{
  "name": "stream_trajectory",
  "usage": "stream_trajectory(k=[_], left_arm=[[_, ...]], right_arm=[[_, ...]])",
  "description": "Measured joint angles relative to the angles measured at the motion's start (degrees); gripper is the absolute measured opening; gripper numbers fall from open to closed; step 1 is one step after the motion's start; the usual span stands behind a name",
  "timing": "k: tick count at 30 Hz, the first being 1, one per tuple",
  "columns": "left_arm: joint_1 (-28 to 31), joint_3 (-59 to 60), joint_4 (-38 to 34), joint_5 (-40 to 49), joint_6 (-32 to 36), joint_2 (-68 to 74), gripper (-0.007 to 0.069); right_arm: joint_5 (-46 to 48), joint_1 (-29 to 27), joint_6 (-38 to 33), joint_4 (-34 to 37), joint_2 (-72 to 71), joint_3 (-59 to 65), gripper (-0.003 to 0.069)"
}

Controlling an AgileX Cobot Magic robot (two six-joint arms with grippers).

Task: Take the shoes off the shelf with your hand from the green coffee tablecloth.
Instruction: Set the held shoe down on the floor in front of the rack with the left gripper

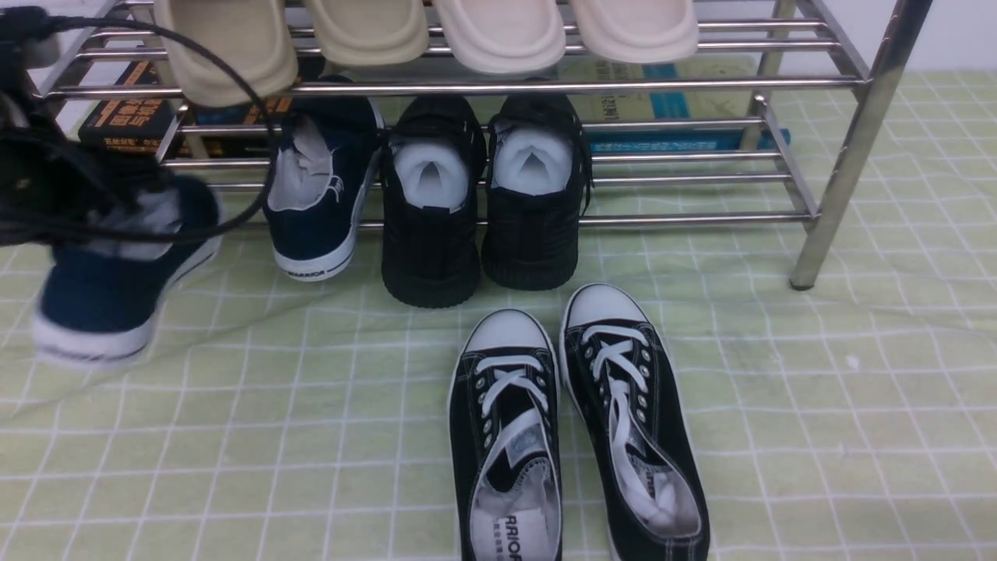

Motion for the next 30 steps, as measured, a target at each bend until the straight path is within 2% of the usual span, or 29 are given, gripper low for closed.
stream_trajectory(k=[4, 8, 14, 22, 30], left_arm=[[0.0, 5.0, -1.3, 4.0, 1.0, -8.7, 0.0049], [0.0, 13.8, -5.6, 2.1, 1.1, -16.9, 0.0049], [0.0, 26.7, -11.6, -8.7, 1.2, -20.6, 0.0049], [0.0, 37.8, -12.9, -25.2, 1.2, -19.6, 0.0049], [0.0, 40.3, -14.7, -28.4, 1.2, -17.8, 0.0049]], right_arm=[[0.0, 0.0, 0.0, 0.0, 0.0, 0.0, 0.0239], [0.0, 0.0, 0.0, 0.0, 0.0, 0.0, 0.0239], [0.0, 0.0, 0.0, 0.0, 0.0, 0.0, 0.0239], [0.0, 0.0, 0.0, 0.0, 0.0, 0.0, 0.0239], [0.0, 0.0, 0.0, 0.0, 0.0, 0.0, 0.0239]])
